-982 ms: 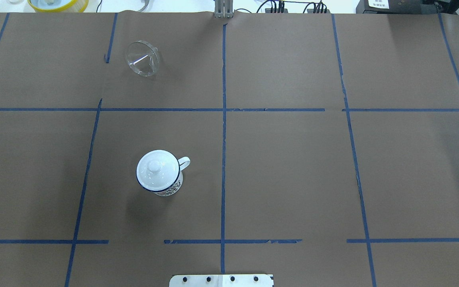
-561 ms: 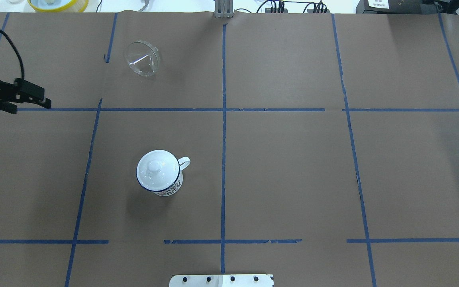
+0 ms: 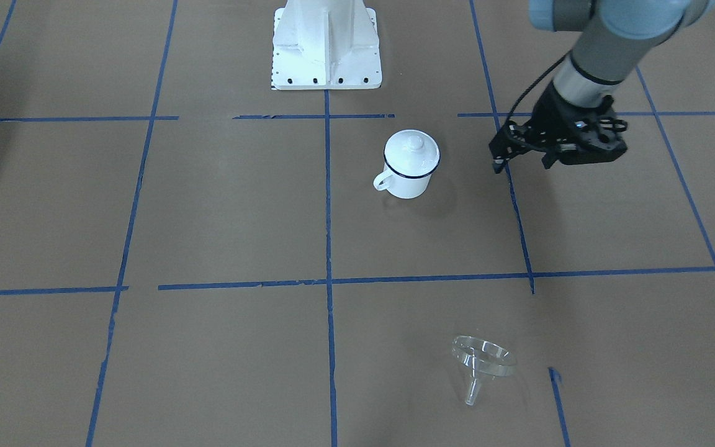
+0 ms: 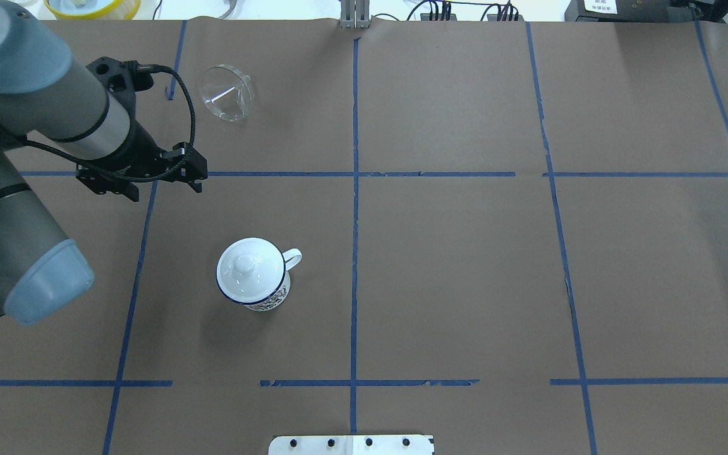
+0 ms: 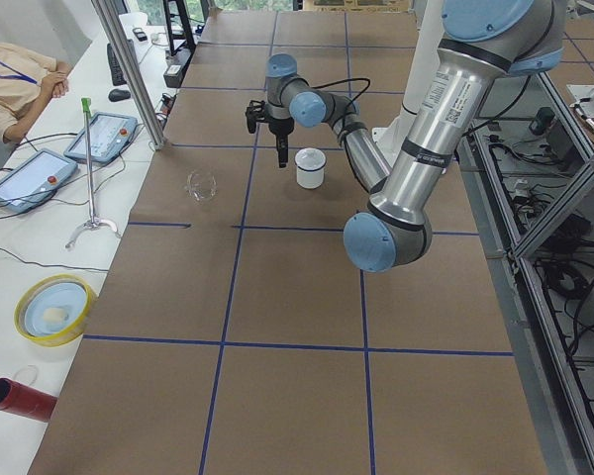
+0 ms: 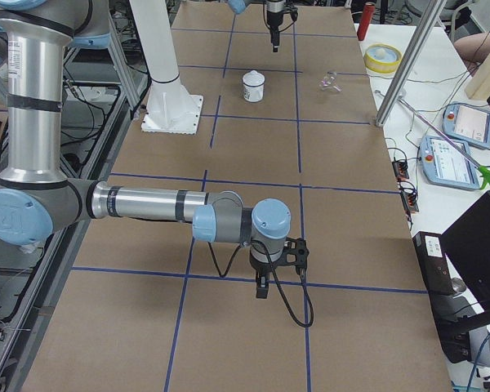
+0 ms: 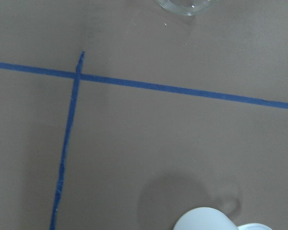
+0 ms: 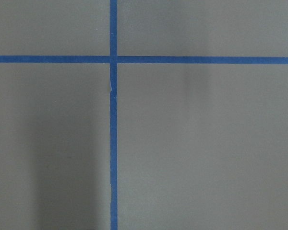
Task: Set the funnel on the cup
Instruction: 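Move the left gripper over the white lid on the mug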
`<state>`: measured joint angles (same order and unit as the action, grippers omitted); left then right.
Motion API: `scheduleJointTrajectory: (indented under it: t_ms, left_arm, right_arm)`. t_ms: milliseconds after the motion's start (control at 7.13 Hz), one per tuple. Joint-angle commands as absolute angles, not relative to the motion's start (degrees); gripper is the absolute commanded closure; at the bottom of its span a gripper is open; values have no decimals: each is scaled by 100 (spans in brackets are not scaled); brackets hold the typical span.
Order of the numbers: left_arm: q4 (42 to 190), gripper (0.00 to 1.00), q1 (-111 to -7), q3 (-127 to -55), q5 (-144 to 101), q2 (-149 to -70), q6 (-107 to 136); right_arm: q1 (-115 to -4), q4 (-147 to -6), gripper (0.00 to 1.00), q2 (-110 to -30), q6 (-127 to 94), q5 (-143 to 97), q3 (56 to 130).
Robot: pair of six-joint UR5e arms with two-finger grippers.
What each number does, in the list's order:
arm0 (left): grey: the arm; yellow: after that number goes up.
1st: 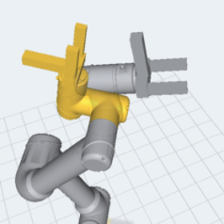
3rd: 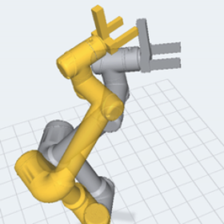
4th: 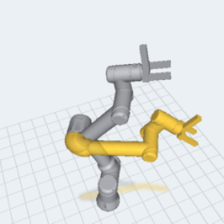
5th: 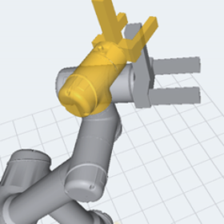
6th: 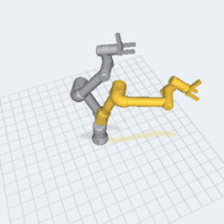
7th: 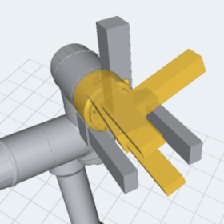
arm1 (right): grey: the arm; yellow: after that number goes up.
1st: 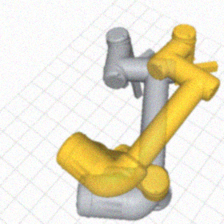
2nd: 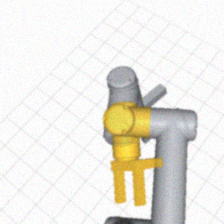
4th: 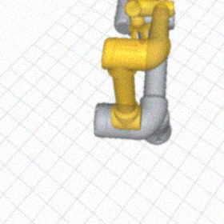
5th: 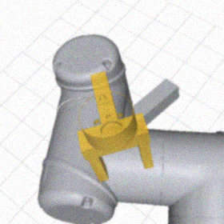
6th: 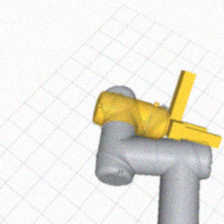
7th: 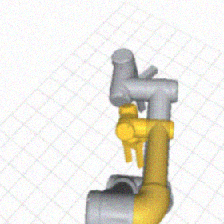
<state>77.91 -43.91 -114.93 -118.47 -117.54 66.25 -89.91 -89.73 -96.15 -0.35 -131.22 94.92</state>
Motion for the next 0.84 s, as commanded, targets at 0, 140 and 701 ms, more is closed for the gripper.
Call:
scheduleJointTrajectory:
  t_ms: [0, 140, 701]
  left_arm:
    - [7909, 1, -3738, -11487, -11717, -12040, 7171]
    - [7988, 4, -3509, -11479, -11403, -12058, 7224]
    - [7779, 16, -3200, -11339, -11101, -12093, 7330]
  right_arm:
    - [-8991, -8974, 0, -9615, -35, -13122, 9492]
    - [-8991, -8974, 0, -9615, -35, -13122, 9492]
    - [-8991, -8974, 0, -9615, -35, -13122, 9492]
